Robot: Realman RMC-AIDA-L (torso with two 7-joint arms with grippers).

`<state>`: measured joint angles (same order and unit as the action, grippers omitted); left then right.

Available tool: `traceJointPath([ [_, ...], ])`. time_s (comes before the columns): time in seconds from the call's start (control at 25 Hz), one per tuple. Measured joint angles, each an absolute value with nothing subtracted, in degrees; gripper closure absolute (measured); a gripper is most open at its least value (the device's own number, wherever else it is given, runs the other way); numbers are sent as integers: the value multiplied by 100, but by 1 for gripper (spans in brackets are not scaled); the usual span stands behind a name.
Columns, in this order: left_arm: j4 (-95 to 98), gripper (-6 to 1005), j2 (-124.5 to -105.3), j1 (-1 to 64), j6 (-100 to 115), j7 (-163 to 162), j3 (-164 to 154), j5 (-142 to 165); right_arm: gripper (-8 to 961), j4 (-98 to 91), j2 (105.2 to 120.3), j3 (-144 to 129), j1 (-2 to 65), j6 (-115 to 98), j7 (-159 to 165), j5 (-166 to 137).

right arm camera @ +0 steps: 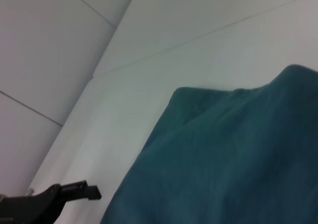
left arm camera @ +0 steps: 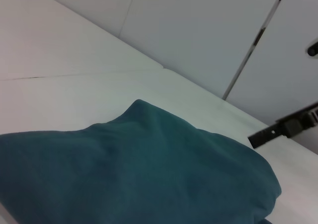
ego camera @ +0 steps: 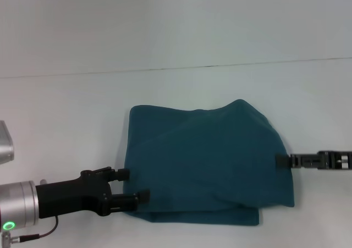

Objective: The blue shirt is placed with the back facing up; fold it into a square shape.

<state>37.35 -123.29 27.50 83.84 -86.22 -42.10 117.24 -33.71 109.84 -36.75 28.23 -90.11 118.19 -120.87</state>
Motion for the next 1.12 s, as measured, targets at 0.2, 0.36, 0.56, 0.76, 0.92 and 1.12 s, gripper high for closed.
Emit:
traceJointPath([
  [0.2, 3733, 113, -12331, 2759, 8426, -8621, -4309, 11725, 88, -3355, 10985, -3663, 2721, -9103, 11842, -12267],
  [0.36, 3721, 113, -12363, 2797, 8413, -8607, -4526, 11724, 88, -3352, 10980, -3618, 2627, -9151, 11888, -12346],
  [0.56, 3694, 114, -12380, 2886, 8360, -8603, -4666, 11717, 93, -3341, 10990, -3609, 2594, -9188, 11891, -12368],
  [0.76, 3691, 114, -12382, 2911, 8352, -8603, -4670, 11697, 109, -3312, 11073, -3634, 2607, -9075, 11883, -12574],
  [0.92, 3694, 114, -12384, 2936, 8344, -8603, -4672, 11688, 121, -3178, 11114, -3638, 2678, -8900, 11855, -12723],
  [1.12, 3698, 113, -12384, 2976, 8341, -8625, -4676, 11680, 227, -3112, 11117, -3644, 2732, -8853, 11818, -12742],
])
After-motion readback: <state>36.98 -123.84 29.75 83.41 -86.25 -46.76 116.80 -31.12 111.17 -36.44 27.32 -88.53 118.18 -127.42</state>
